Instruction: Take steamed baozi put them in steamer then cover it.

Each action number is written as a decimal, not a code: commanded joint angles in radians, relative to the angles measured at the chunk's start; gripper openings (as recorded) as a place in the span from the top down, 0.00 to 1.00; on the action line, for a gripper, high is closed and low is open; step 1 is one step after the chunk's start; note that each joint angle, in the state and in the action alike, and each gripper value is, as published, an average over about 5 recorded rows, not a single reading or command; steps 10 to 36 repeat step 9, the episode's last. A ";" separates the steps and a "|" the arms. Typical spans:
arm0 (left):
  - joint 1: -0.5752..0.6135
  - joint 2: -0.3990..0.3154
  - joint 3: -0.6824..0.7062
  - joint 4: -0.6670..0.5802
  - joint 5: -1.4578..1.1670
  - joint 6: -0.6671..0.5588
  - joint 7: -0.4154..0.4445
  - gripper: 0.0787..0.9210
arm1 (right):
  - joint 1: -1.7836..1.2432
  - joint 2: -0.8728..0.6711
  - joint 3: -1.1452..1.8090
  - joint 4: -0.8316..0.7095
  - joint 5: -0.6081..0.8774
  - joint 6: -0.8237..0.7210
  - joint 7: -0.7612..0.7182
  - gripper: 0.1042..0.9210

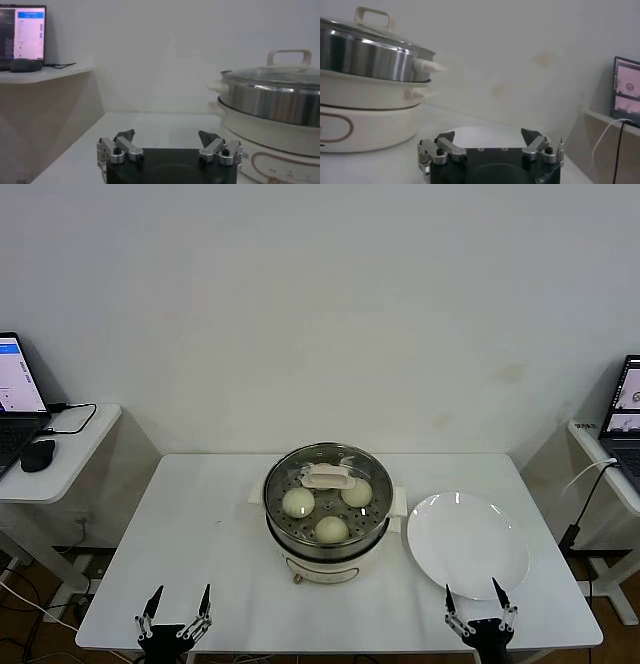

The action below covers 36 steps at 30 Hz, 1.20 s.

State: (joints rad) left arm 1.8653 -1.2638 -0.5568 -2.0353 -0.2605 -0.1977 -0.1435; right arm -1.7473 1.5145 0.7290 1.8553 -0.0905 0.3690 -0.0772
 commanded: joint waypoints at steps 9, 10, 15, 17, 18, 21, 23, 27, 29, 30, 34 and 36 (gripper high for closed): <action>0.005 -0.001 -0.003 0.017 0.020 0.000 0.008 0.12 | -0.004 0.001 -0.008 -0.002 -0.005 -0.005 -0.002 0.12; 0.005 -0.001 -0.003 0.017 0.020 0.000 0.008 0.12 | -0.004 0.001 -0.008 -0.002 -0.005 -0.005 -0.002 0.12; 0.005 -0.001 -0.003 0.017 0.020 0.000 0.008 0.12 | -0.004 0.001 -0.008 -0.002 -0.005 -0.005 -0.002 0.12; 0.005 -0.001 -0.003 0.017 0.020 0.000 0.008 0.12 | -0.004 0.001 -0.008 -0.002 -0.005 -0.005 -0.002 0.12; 0.005 -0.001 -0.003 0.017 0.020 0.000 0.008 0.12 | -0.004 0.001 -0.008 -0.002 -0.005 -0.005 -0.002 0.12; 0.005 -0.001 -0.003 0.017 0.020 0.000 0.008 0.12 | -0.004 0.001 -0.008 -0.002 -0.005 -0.005 -0.002 0.12; 0.005 -0.001 -0.003 0.017 0.020 0.000 0.008 0.12 | -0.004 0.001 -0.008 -0.002 -0.005 -0.005 -0.002 0.12; 0.005 -0.001 -0.003 0.017 0.020 0.000 0.008 0.12 | -0.004 0.001 -0.008 -0.002 -0.005 -0.005 -0.002 0.12; 0.005 -0.001 -0.003 0.017 0.020 0.000 0.008 0.12 | -0.004 0.001 -0.008 -0.002 -0.005 -0.005 -0.002 0.12; 0.005 -0.001 -0.003 0.017 0.020 0.000 0.008 0.12 | -0.004 0.001 -0.008 -0.002 -0.005 -0.005 -0.002 0.12; 0.005 -0.001 -0.003 0.017 0.020 0.000 0.008 0.12 | -0.004 0.001 -0.008 -0.002 -0.005 -0.005 -0.002 0.12; 0.005 -0.001 -0.003 0.017 0.020 0.000 0.008 0.12 | -0.004 0.001 -0.008 -0.002 -0.005 -0.005 -0.002 0.12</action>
